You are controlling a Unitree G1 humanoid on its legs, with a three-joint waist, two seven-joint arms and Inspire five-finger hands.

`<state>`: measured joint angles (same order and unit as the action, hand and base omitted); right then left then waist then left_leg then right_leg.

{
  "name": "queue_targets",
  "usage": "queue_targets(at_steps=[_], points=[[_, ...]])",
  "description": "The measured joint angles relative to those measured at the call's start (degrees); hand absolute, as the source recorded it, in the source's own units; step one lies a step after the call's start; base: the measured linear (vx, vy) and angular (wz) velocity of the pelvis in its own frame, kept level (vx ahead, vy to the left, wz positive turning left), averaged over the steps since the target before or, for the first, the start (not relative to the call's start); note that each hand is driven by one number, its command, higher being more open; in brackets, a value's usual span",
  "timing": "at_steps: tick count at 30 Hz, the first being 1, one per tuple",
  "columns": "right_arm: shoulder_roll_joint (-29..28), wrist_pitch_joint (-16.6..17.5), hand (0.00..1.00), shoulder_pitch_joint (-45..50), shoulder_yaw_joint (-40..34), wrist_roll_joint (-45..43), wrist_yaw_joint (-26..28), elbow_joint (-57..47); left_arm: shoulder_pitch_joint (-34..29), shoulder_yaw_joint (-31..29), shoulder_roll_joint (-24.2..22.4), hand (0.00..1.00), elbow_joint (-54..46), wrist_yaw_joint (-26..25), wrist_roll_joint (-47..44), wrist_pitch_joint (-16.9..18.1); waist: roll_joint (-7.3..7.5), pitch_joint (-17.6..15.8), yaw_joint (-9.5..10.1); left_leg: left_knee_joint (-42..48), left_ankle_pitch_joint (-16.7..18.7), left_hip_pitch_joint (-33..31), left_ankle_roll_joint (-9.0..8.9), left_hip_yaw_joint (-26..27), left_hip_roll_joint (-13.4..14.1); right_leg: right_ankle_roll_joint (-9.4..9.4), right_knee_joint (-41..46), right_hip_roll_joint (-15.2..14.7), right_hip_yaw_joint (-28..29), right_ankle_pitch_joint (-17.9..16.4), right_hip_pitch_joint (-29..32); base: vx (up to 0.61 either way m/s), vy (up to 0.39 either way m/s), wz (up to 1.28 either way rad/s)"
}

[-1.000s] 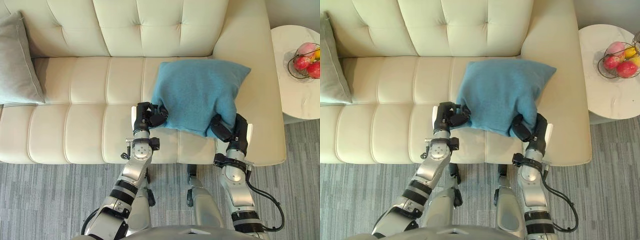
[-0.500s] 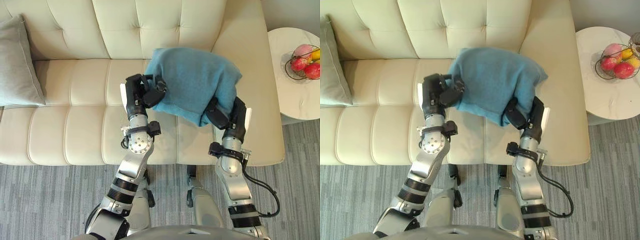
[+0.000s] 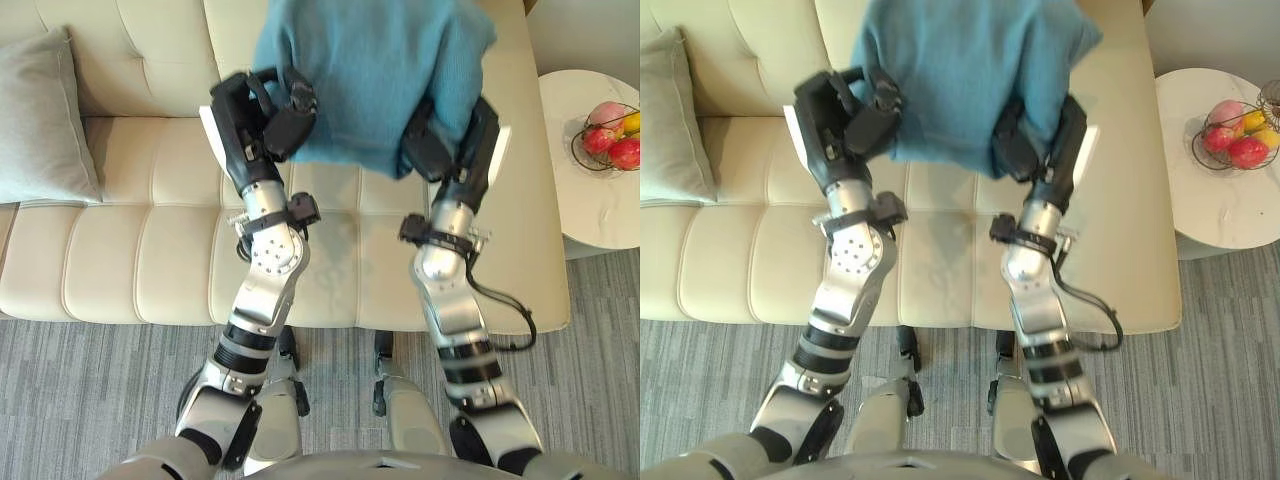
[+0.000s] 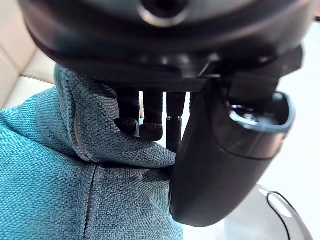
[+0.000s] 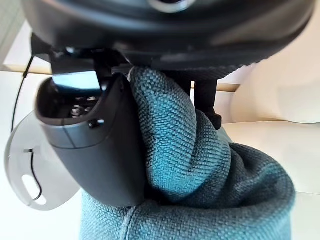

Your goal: Pick up cushions and gather them together orderly.

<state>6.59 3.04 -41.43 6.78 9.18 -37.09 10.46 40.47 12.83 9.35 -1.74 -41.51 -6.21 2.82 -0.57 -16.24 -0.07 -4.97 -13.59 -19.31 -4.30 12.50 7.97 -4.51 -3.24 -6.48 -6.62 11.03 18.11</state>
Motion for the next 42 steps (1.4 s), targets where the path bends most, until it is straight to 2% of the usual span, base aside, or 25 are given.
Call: queue_targets(at_steps=[2,3,5,6,10,12,17,20,25,26,27,29,32,36,37,39,40,42], points=[[1.4,-0.03,0.0,-5.51,-0.52,0.01,-0.51,5.01,4.67,-0.27,1.16,0.0,3.54,-0.59,0.0,0.44,0.14,-0.25,0.16,0.01,-0.54,-1.18,-0.08,-0.81,0.02,0.07,-0.8,0.11,-0.78,0.58,0.33,0.01,0.053,0.15],[2.11,-0.1,1.0,-8.92,-1.06,0.01,-0.92,8.06,7.6,-0.35,1.83,0.0,5.74,-0.88,0.0,0.65,0.45,-0.72,0.51,0.01,-0.71,-1.66,-0.04,-0.92,0.08,0.15,-0.79,0.19,-0.87,0.73,0.81,0.02,0.072,0.11],[3.86,-0.48,1.0,-15.45,-2.16,0.02,-1.35,12.84,12.92,-0.87,2.77,0.0,9.78,-1.02,-0.06,0.98,0.56,-2.93,0.93,0.02,-0.91,-2.33,0.09,-1.28,-0.03,0.13,-0.79,0.12,-1.19,0.83,1.25,0.02,0.08,0.08],[4.31,-0.57,1.0,-17.14,-2.96,0.06,-1.62,14.04,14.64,-0.92,2.97,1.0,11.45,-1.02,-0.08,1.13,0.57,-3.42,1.15,0.02,-1.04,-2.98,0.19,-1.43,-0.1,0.07,-0.79,0.07,-1.33,0.89,1.8,0.03,0.087,0.14],[5.55,-0.88,1.0,-26.61,-6.97,-0.03,-1.92,22.48,21.96,-2.1,4.29,1.0,18.88,-0.53,-1.06,1.46,0.5,-6.97,0.94,0.02,-1.9,-5.52,0.48,-2.36,-0.43,-0.03,-0.83,-0.24,-2.38,1.36,3.77,0.02,0.089,0.11],[5.8,-1.71,1.0,-32.64,-10.6,-1.04,-1.68,31.06,25.89,-2.94,4.46,1.0,25.04,0.88,-2.32,1.47,0.5,-8.44,0.17,0.02,-2.44,-7.95,0.73,-3.48,-0.8,-0.15,-1.07,-0.51,-3.3,1.57,5.48,0.03,0.118,0.22],[7.23,-2.62,1.0,-33.83,-12.23,-7.33,1.14,40.18,26.95,-2.27,4.28,1.0,33.37,5.71,-3.39,1.45,0.36,-9.84,-0.24,0.02,-2.73,-11.14,0.84,-4.27,-1.38,-0.39,-1.53,-0.97,-4.14,1.83,7.98,0.03,0.115,0.1],[7.01,-3.46,1.0,-33.6,-12.87,-10.06,2.18,41.16,26.78,-2.27,3.9,1.0,36.17,7.22,-3.39,0.83,0.19,-11.4,-0.31,0.02,-2.96,-12.14,0.88,-4.27,-1.48,-0.46,-1.53,-1.05,-4.06,2.09,8.97,0.02,0.121,0.0],[1.27,-3.44,1.0,-19.1,-13.59,-11.71,3.44,33.31,16.73,-2.38,-0.83,1.0,36.72,9.89,-3.29,-0.46,0.2,-11.66,-0.11,0.02,-2.96,-12.71,0.86,-3.91,-1.51,-0.45,-1.51,-1.21,-3.97,2.08,9.62,0.06,0.151,-0.02],[-1.32,-3.42,1.0,-13.21,-13.37,-11.47,4.32,30.25,13.52,-2.26,-2.89,1.0,35.43,10.52,-3.18,-0.47,0.21,-11.66,-0.01,0.02,-2.95,-12.57,0.85,-3.61,-1.48,-0.43,-1.51,-1.26,-3.86,2.06,9.59,0.1,0.36,-0.2],[-7.26,-2.99,1.0,3.3,-11.53,-10.18,5.95,21.87,5.84,-1.23,-6.56,1.0,31.17,11.98,-0.53,-0.47,0.25,-11.62,0.56,-0.01,-1.86,-11.26,-0.27,-2.99,-0.1,0.26,0.09,-0.54,-3.53,1.29,9.32,0.09,0.389,-0.26],[-7.31,-2.2,1.0,7.31,-11.76,-8.12,6.91,16.32,2.41,-0.78,-7.1,1.0,28.72,11.97,-0.02,-0.45,0.33,-11.53,1.51,-0.03,-1.76,-10.72,-0.33,-2.07,0.66,0.43,0.52,-0.15,-2.71,1.18,9.56,0.05,0.278,-0.27],[-6.67,-1.65,1.0,10.31,-11.73,-8.0,7.18,10.14,0.44,-1.32,-7.15,1.0,26.34,12.22,-0.03,-0.48,0.41,-11.45,1.77,0.0,-1.88,-10.64,-0.43,-1.94,0.82,0.17,0.52,-0.06,-2.72,1.35,9.52,0.06,0.135,-0.05],[-6.37,-1.14,1.0,18.19,-11.9,-7.97,8.99,3.17,-4.18,-4.25,-7.2,1.0,20.28,13.27,-0.52,-0.46,0.49,-11.37,2.56,0.02,-2.0,-6.78,-0.3,-1.26,1.01,0.37,0.59,0.05,-2.82,0.65,5.85,0.09,0.097,-0.02],[-6.34,-0.83,1.0,20.73,-12.0,-8.02,9.82,1.54,-6.1,-5.34,-7.15,1.0,18.23,13.57,-0.94,-0.08,0.55,-11.23,2.82,0.01,-1.5,-4.97,-0.83,-1.05,1.04,0.31,1.09,0.04,-2.79,-0.31,4.33,0.07,0.058,-0.03],[-6.32,0.19,1.0,25.57,-12.07,-8.06,11.81,0.62,-10.42,-5.81,-6.62,1.0,15.95,14.83,-2.19,1.63,0.73,-9.19,3.05,0.01,-0.54,-2.95,-1.22,-0.93,1.5,0.27,3.1,0.28,-2.79,-2.17,3.25,0.08,0.044,-0.03],[-6.41,0.55,1.0,28.74,-12.09,-8.53,13.35,0.4,-13.46,-5.84,-6.41,1.0,15.15,16.16,-2.43,2.28,1.3,-7.47,3.23,0.01,0.25,-1.87,-1.43,-0.85,1.64,0.33,4.11,0.45,-2.74,-3.35,2.75,0.13,0.047,-0.03],[-6.38,0.87,1.0,31.82,-12.12,-9.44,15.44,0.41,-16.6,-5.83,-6.13,1.0,14.85,18.16,-3.01,2.67,1.96,-6.38,3.29,0.0,0.85,-0.25,-1.82,-0.72,1.67,0.38,4.72,0.58,-2.65,-4.22,1.47,0.12,0.034,-0.04]])
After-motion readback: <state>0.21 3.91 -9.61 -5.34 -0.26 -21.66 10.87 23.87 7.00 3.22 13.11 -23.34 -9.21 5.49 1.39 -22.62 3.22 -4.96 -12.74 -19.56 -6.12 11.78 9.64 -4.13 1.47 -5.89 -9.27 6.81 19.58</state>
